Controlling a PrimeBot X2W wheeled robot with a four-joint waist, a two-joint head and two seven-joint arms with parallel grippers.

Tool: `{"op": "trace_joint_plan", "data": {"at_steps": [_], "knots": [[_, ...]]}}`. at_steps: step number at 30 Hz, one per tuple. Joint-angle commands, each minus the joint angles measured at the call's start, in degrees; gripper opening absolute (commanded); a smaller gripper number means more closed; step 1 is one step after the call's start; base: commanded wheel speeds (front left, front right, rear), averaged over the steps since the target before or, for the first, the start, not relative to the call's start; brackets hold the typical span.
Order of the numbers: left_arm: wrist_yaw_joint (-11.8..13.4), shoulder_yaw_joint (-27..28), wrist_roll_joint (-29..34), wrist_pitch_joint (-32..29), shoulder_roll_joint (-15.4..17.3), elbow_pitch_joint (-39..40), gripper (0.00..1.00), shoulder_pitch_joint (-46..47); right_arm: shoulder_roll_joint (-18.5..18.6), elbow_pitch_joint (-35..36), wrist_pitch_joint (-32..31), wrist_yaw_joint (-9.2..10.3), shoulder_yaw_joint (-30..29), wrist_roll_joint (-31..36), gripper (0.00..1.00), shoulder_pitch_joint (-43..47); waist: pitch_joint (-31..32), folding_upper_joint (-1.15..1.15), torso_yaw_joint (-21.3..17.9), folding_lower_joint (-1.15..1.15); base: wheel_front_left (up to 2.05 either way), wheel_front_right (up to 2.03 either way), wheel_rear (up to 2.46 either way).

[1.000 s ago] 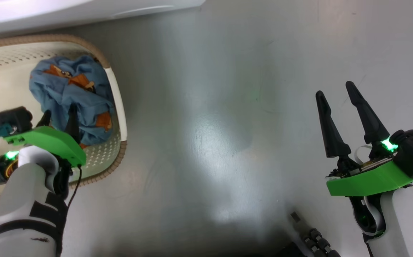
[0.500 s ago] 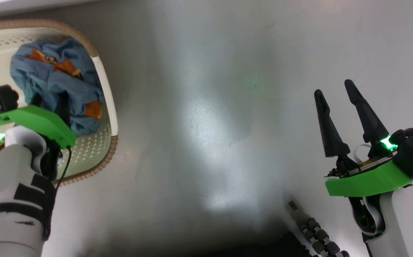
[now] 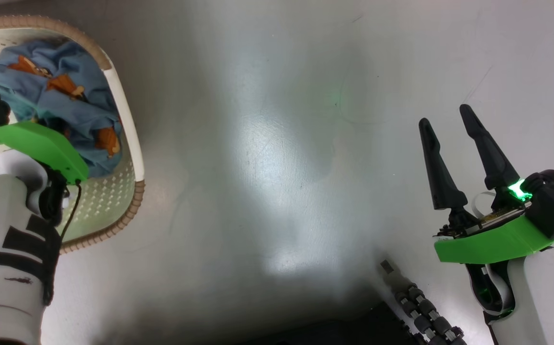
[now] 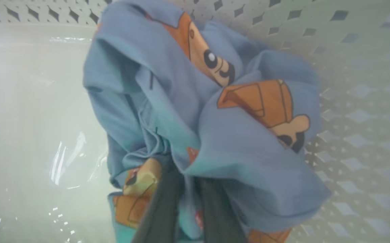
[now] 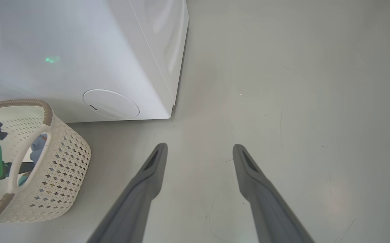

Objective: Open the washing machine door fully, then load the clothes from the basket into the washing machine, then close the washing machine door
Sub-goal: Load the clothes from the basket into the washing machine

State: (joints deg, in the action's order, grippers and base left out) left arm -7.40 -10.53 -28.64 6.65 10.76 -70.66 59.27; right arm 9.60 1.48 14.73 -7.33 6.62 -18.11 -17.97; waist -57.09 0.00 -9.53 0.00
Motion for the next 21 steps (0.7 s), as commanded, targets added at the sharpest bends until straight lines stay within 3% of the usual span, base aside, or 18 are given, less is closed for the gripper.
{"op": "trace_joint_plan", "data": {"at_steps": [1,11,16,21], "knots": [[-0.1,0.3,0.1,0.7,1.8,-0.1,0.00,-1.2,0.2,1.1,0.3,-0.16,0.9,0.5,1.00,1.3,0.2,0.00,0.1,0.00,0.00,0.00,0.00],[-0.1,-0.9,-2.2,7.4,0.8,2.3,0.00,-4.7,0.5,0.6,0.3,-0.16,0.6,0.5,1.00,0.4,5.5,0.00,1.5,0.00,0.00,0.00,0.00],[-0.1,-1.2,-3.8,8.3,1.0,8.4,0.00,-8.8,1.0,0.0,0.3,-0.16,0.5,0.4,1.00,0.4,9.3,0.00,2.7,0.00,0.00,0.00,0.00],[-0.1,2.1,-3.7,8.3,1.7,18.0,0.00,-15.4,1.7,-0.7,0.3,-0.16,0.8,0.2,1.00,0.6,13.4,0.00,3.9,0.00,0.00,0.00,0.00]]}}
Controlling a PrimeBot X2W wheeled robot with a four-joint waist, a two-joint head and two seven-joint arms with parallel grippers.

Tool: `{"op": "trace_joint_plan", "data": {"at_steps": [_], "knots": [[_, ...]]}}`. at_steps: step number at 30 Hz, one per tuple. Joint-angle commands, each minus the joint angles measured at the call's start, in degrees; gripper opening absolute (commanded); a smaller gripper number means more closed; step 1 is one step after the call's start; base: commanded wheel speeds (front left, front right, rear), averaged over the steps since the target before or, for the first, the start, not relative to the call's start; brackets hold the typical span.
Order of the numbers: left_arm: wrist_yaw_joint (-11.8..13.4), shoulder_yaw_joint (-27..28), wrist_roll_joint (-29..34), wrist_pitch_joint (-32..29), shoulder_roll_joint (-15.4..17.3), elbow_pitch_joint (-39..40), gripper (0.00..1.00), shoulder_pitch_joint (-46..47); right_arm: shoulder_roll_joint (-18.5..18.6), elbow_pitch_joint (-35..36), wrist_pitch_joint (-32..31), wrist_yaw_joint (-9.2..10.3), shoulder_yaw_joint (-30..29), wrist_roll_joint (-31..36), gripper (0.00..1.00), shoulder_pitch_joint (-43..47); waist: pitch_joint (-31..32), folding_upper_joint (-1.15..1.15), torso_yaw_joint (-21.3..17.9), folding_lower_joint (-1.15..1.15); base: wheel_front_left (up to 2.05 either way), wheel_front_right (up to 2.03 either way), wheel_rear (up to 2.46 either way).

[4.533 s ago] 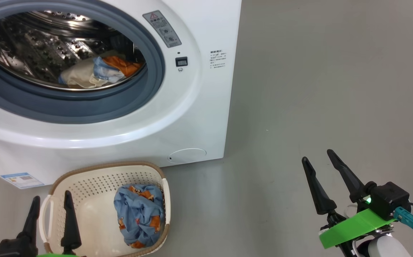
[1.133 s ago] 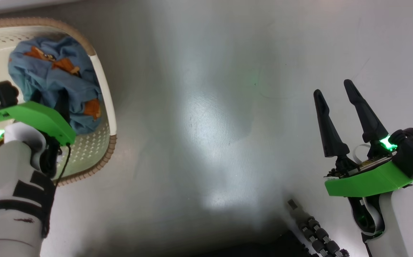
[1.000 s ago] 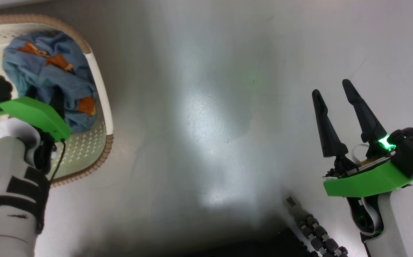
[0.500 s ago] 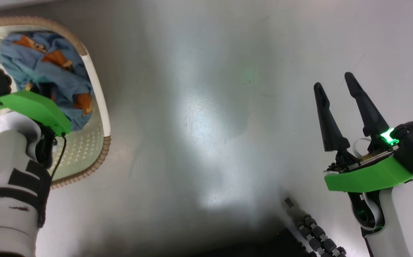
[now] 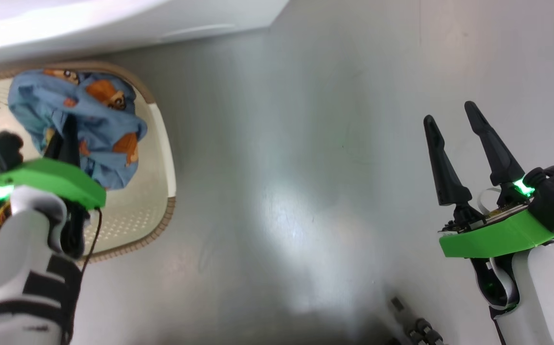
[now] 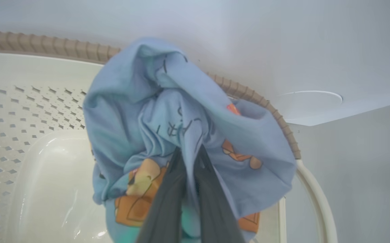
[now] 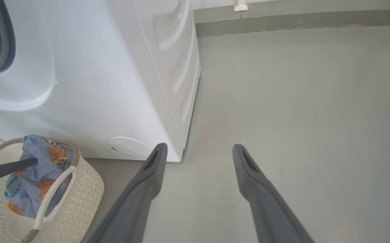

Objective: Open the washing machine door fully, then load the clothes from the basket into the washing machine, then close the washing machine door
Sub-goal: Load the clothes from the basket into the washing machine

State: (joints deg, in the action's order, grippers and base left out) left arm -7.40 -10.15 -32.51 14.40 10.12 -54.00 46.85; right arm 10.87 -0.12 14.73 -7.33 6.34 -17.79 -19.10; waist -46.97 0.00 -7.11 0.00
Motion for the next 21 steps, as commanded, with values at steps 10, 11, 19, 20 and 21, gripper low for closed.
{"op": "trace_joint_plan", "data": {"at_steps": [10,11,19,20,21], "knots": [[-0.1,9.2,5.2,0.6,-0.8,14.9,0.00,-14.9,2.2,-1.0,0.3,-0.16,1.2,-0.6,1.00,3.6,11.3,0.00,3.7,0.00,0.00,0.00,0.00],[-0.1,9.8,5.9,0.6,-1.3,16.2,0.00,-16.1,2.4,-1.1,0.3,-0.16,1.4,-0.5,1.00,3.9,12.1,0.00,3.9,0.00,0.00,0.00,0.00],[-0.1,14.5,9.8,0.6,-3.9,26.3,0.00,-23.8,3.0,-2.2,0.3,-0.16,1.7,-0.7,1.00,5.8,18.9,0.00,4.6,0.00,0.00,0.00,0.00],[-0.1,15.0,10.1,0.6,-4.2,27.5,0.00,-24.6,3.1,-2.4,0.3,-0.16,1.8,-0.7,1.00,6.1,19.9,0.00,4.6,0.00,0.00,0.00,0.00],[-0.1,15.5,10.6,0.6,-4.4,28.7,0.00,-25.5,3.1,-2.6,0.3,-0.16,1.9,-0.8,1.00,6.4,20.8,0.00,4.6,0.00,0.00,0.00,0.00]]}}
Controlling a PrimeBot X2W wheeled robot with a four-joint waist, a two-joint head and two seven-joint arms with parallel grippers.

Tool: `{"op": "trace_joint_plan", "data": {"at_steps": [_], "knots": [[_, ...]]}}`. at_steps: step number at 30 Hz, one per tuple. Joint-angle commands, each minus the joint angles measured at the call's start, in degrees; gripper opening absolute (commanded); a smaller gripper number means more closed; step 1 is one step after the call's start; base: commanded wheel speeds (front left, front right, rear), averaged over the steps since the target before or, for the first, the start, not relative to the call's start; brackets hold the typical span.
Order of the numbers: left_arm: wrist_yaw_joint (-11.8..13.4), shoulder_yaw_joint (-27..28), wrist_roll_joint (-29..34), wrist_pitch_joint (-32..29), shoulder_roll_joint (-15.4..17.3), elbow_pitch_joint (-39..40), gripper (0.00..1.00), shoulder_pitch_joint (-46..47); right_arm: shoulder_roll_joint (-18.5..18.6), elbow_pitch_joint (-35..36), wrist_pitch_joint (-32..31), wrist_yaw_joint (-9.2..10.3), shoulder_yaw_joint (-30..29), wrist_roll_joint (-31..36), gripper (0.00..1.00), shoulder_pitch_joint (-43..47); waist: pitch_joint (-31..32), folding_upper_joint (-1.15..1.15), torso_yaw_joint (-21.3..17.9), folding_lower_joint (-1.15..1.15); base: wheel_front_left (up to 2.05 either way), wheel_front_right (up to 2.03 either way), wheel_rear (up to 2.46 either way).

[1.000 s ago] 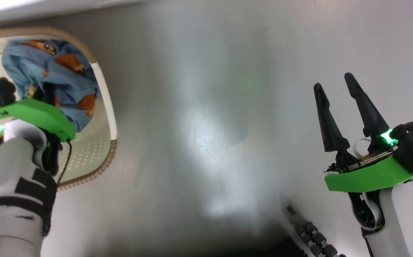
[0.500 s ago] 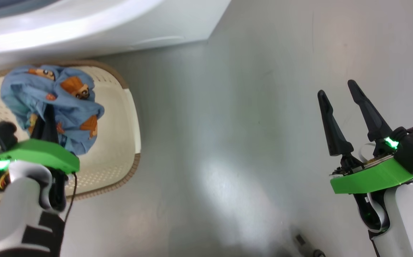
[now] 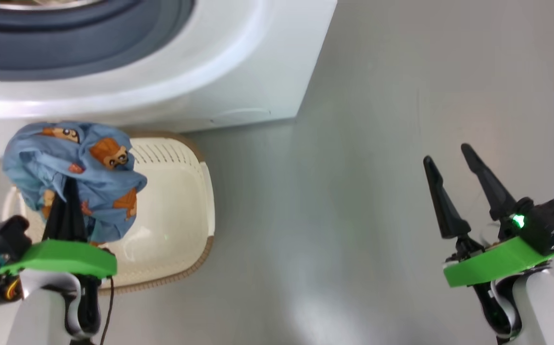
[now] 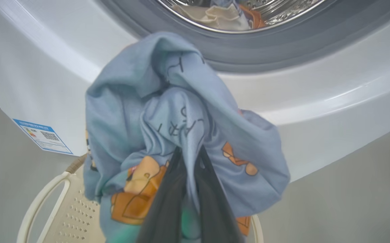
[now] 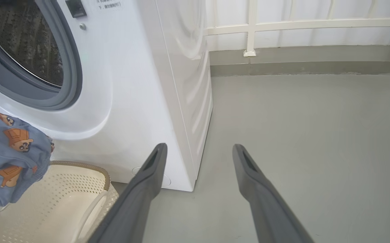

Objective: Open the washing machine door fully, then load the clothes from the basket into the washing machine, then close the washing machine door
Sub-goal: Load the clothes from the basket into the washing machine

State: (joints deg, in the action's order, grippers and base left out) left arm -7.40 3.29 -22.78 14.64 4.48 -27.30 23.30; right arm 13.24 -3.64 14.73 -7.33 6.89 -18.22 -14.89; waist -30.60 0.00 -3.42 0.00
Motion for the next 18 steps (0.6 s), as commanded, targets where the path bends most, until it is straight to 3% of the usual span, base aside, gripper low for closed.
{"op": "trace_joint_plan", "data": {"at_steps": [1,9,18], "knots": [[-0.1,2.6,1.1,0.4,0.9,3.3,0.00,-2.8,0.7,0.6,0.3,-0.16,1.5,-0.4,1.00,2.4,5.4,0.00,0.9,0.00,0.00,0.00,0.00],[-0.1,5.9,5.4,0.4,-0.6,13.6,0.00,-11.2,0.6,-1.3,0.3,-0.16,2.2,-0.7,1.00,5.6,15.0,0.00,0.9,0.00,0.00,0.00,0.00],[-0.1,7.8,8.4,0.4,-1.1,18.7,0.00,-19.5,0.5,-2.7,0.3,-0.16,3.2,-0.6,1.00,8.4,23.4,0.00,0.3,0.00,0.00,0.00,0.00]]}}
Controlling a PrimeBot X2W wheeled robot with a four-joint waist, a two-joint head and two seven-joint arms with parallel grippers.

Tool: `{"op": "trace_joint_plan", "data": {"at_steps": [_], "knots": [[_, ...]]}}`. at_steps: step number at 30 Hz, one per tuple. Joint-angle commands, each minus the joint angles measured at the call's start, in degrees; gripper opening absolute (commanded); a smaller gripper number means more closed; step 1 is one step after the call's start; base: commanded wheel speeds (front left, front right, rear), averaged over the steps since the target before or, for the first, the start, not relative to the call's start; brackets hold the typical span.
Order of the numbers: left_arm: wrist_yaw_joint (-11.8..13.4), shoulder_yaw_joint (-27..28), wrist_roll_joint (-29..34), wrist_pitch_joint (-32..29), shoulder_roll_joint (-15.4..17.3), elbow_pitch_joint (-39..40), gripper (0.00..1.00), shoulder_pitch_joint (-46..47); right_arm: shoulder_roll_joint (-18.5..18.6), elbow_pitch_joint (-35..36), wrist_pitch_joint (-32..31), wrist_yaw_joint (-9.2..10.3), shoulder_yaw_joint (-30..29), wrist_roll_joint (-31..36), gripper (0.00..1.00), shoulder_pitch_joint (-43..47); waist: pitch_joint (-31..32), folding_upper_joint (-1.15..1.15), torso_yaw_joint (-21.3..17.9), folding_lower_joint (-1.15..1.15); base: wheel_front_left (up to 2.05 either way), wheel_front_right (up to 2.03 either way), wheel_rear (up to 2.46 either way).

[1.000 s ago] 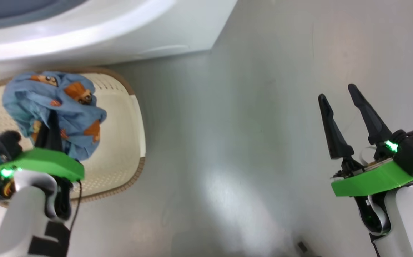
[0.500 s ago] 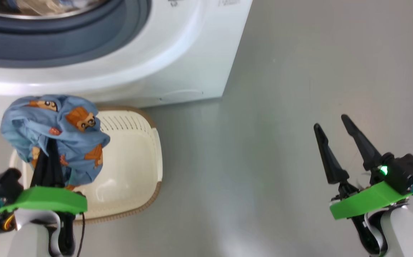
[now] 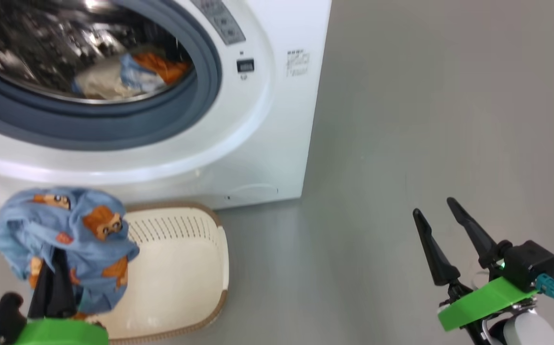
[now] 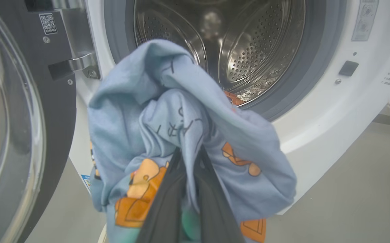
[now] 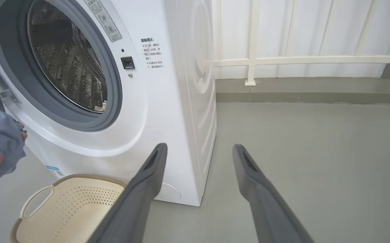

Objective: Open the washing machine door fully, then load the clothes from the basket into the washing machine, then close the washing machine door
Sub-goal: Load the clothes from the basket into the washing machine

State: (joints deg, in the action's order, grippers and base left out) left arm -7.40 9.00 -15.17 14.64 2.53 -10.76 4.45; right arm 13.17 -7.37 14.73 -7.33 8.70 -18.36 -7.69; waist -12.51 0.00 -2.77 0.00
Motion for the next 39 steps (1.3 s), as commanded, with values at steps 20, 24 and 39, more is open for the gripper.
{"op": "trace_joint_plan", "data": {"at_steps": [20,24,39], "knots": [[0.8,3.9,1.6,0.4,0.4,9.0,0.00,-9.7,0.3,1.1,0.3,-0.16,0.6,-0.7,1.00,4.5,10.0,0.00,-0.5,0.00,0.00,0.00,0.00],[1.1,3.3,1.4,0.4,0.4,9.2,0.00,-9.7,0.2,1.3,0.3,-0.16,0.5,-0.6,1.00,4.2,9.7,0.00,-0.5,0.00,0.00,0.00,0.00],[2.1,1.8,0.1,0.4,0.4,8.8,0.00,-8.6,0.1,1.6,0.3,-0.16,0.4,-0.7,1.00,3.7,8.1,0.00,0.1,0.00,0.00,0.00,0.00]]}}
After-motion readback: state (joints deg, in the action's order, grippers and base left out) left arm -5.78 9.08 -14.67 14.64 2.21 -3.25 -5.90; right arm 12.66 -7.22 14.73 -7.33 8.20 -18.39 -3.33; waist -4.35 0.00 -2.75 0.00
